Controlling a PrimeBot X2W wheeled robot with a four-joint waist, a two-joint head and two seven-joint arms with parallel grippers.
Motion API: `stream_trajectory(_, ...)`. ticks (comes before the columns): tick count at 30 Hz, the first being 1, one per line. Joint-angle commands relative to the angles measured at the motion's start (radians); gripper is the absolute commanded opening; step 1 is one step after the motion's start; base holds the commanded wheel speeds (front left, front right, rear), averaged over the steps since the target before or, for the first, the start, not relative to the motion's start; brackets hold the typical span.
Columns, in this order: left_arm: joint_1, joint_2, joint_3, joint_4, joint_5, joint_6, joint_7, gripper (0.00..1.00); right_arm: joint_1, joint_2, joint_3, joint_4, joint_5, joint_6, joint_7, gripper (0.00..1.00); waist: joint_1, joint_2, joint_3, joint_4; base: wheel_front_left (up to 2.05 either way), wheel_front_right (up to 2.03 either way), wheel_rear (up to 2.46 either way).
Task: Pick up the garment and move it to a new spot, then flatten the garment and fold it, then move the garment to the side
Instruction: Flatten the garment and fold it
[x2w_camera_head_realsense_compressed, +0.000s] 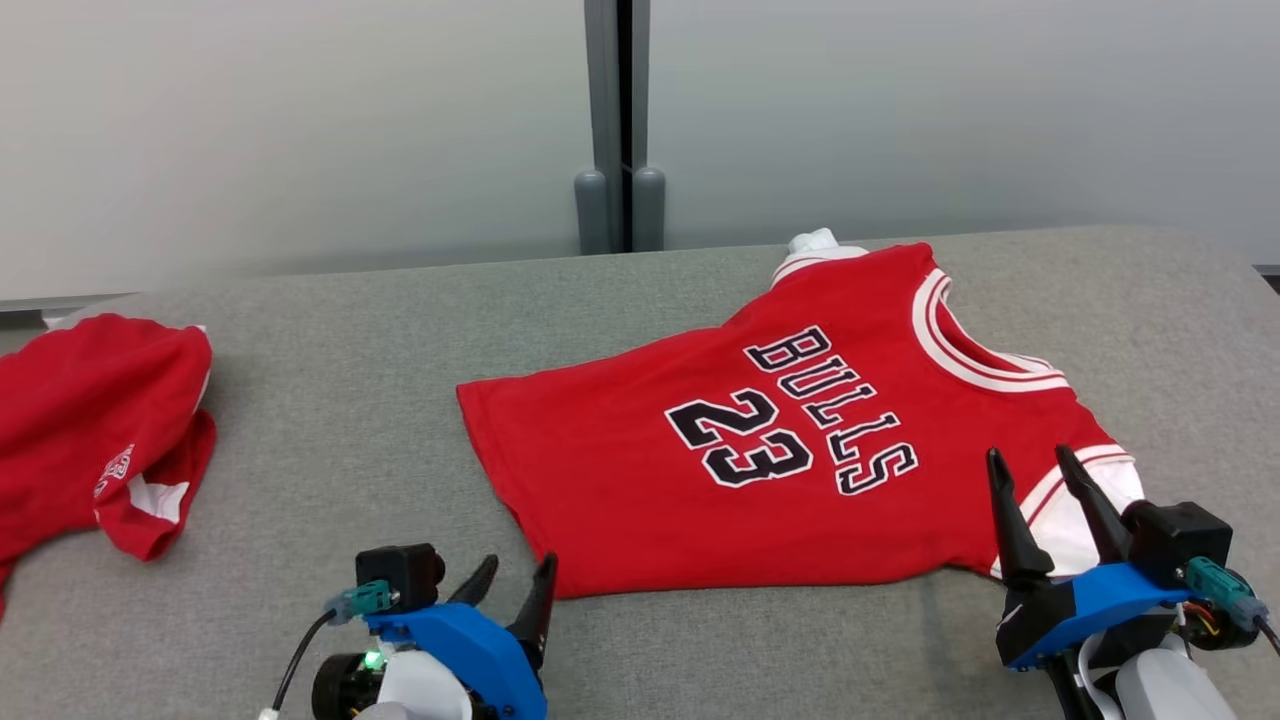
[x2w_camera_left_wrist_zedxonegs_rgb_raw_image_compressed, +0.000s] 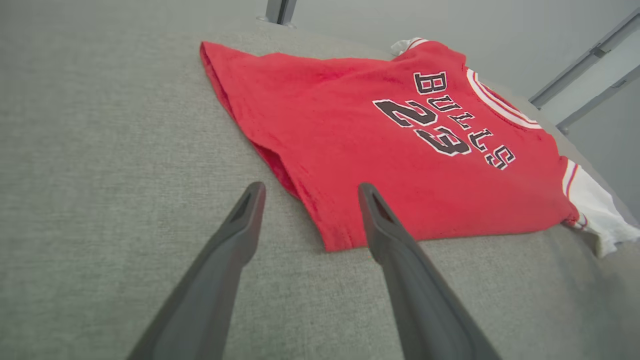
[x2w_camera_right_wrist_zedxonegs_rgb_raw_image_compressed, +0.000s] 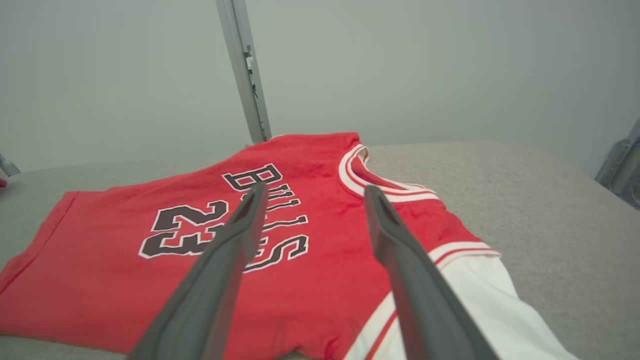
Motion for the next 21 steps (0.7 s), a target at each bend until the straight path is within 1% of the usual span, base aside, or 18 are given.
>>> stream_trajectory(1,-0.015,-0.001,-0.008,-0.005,-0.044,-0.009,0.048,1.0,-0.011,-0.004,-0.001,0.008,0.007,0.0,-0.006,1.0,0.0,0.0,0.004,-0.009,0.0,0.0,0.0)
stream_trajectory(3,-0.02,0.009,-0.033,-0.001,-0.073,-0.009,0.126,1.0,-0.015,-0.003,0.002,0.013,0.01,0.0,-0.007,1.0,0.0,0.0,0.011,-0.023,0.0,0.0,0.0)
stream_trajectory(5,-0.026,0.021,-0.048,-0.001,-0.095,-0.009,0.173,1.0,-0.019,0.0,0.005,0.017,0.012,0.0,-0.007,1.0,0.0,0.0,0.02,-0.037,0.0,0.0,0.0)
stream_trajectory(7,-0.025,0.022,-0.069,-0.007,-0.124,-0.009,0.211,1.0,-0.023,0.001,0.004,0.023,0.012,0.0,-0.007,1.0,0.0,0.0,0.026,-0.049,0.0,0.0,0.0)
stream_trajectory(10,-0.039,0.044,-0.069,0.003,-0.133,-0.009,0.228,1.0,-0.026,0.001,0.003,0.024,0.013,0.0,-0.008,1.0,0.0,0.0,0.038,-0.066,0.0,0.0,0.0)
stream_trajectory(14,-0.055,0.047,-0.079,0.039,-0.133,-0.004,0.247,1.0,-0.036,0.006,0.008,0.023,0.015,0.0,-0.008,1.0,0.0,0.0,0.049,-0.085,0.0,0.0,0.0)
stream_trajectory(16,-0.062,0.041,-0.084,0.048,-0.15,-0.005,0.254,1.0,-0.036,0.007,0.007,0.024,0.016,0.0,-0.008,1.0,0.0,0.0,0.053,-0.091,0.0,0.0,0.0)
stream_trajectory(17,-0.066,0.039,-0.088,0.048,-0.158,-0.005,0.257,0.87,-0.037,0.007,0.005,0.024,0.016,0.0,-0.008,1.0,0.0,0.0,0.055,-0.093,0.0,0.0,0.0)
stream_trajectory(18,-0.068,0.04,-0.094,0.046,-0.162,-0.006,0.258,0.47,-0.037,0.009,0.004,0.024,0.016,0.0,-0.008,1.0,0.0,0.0,0.056,-0.096,0.0,0.0,0.0)
stream_trajectory(20,-0.084,0.049,-0.101,0.029,-0.164,-0.006,0.239,0.0,-0.036,0.009,0.002,0.023,0.017,0.0,-0.008,1.0,0.0,0.0,0.058,-0.099,0.0,0.0,0.0)
stream_trajectory(21,-0.091,0.059,-0.111,0.021,-0.158,-0.006,0.24,0.0,-0.036,0.009,0.001,0.023,0.018,0.0,-0.008,1.0,0.0,0.0,0.059,-0.101,0.0,0.0,0.0)
